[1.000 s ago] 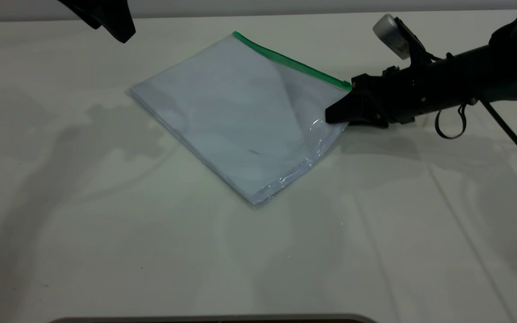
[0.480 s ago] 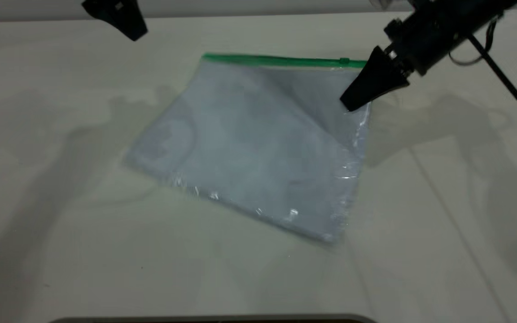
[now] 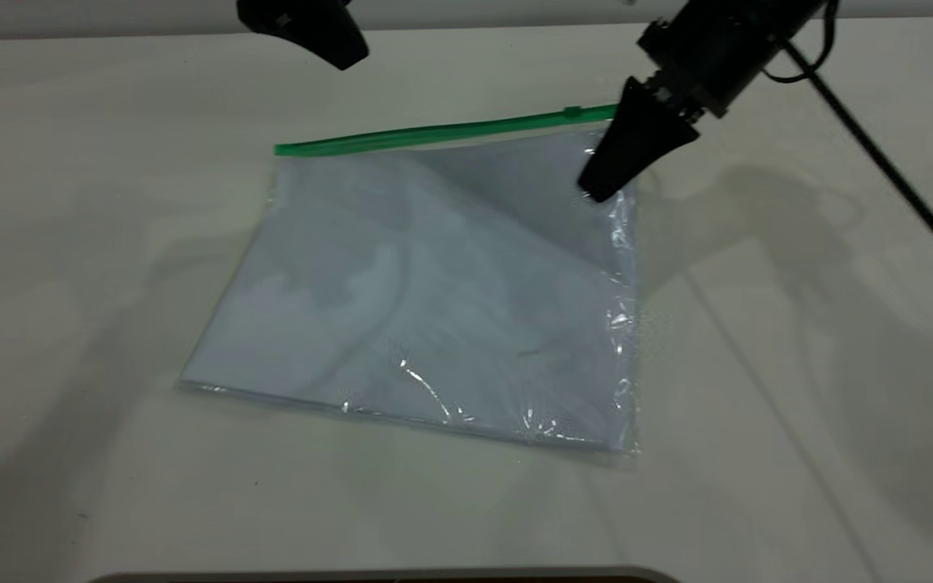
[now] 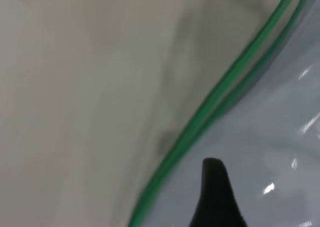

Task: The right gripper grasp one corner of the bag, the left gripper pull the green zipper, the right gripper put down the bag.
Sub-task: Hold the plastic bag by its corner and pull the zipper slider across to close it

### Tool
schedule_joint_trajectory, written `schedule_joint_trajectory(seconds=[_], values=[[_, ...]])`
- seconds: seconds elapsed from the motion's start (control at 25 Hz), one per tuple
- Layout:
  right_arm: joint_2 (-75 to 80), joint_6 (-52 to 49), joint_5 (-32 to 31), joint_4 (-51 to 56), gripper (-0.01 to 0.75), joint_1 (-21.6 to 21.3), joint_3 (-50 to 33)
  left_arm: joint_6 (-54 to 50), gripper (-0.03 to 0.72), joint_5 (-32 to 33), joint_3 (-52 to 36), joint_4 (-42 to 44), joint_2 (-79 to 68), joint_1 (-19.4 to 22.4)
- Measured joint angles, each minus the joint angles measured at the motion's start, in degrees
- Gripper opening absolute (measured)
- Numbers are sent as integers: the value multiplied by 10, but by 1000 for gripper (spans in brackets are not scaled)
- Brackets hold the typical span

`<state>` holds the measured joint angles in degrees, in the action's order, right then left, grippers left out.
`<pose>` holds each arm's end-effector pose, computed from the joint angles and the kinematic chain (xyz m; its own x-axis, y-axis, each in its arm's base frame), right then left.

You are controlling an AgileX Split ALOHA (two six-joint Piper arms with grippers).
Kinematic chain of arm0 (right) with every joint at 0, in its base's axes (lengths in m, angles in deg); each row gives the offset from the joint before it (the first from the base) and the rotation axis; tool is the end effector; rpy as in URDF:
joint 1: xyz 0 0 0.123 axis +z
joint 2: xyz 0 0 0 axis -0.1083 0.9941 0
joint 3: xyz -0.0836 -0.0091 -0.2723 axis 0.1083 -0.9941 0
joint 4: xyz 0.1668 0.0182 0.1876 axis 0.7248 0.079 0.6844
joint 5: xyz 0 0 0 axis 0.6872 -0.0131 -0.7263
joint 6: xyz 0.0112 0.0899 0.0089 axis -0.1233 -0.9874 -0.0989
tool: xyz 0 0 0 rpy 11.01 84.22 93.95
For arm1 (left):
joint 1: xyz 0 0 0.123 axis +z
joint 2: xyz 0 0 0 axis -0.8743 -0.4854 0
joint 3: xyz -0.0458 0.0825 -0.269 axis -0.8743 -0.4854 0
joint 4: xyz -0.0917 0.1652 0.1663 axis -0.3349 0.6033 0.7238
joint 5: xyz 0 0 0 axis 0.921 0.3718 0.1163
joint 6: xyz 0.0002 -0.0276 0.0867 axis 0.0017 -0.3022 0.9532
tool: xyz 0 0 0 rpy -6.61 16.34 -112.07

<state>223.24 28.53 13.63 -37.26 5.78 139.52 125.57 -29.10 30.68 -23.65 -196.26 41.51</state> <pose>0.4265 0.1519 0.0490 -0.5690 -0.6894 -0.4483 -0.8031 0.3485 0.4834 0.4031 -0.1693 0.1666 -0.1325 0.8487 -0.5120 0.9129 0.3056 0.2705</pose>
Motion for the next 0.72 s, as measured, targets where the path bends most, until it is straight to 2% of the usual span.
schedule_joint_trajectory(seconds=[0.36,0.72], values=[[0,12,52,-105,33,87,8,37,590,17,0,-6,0,0],[0,12,129,22,33,100,8,38,590,36,0,13,0,1]])
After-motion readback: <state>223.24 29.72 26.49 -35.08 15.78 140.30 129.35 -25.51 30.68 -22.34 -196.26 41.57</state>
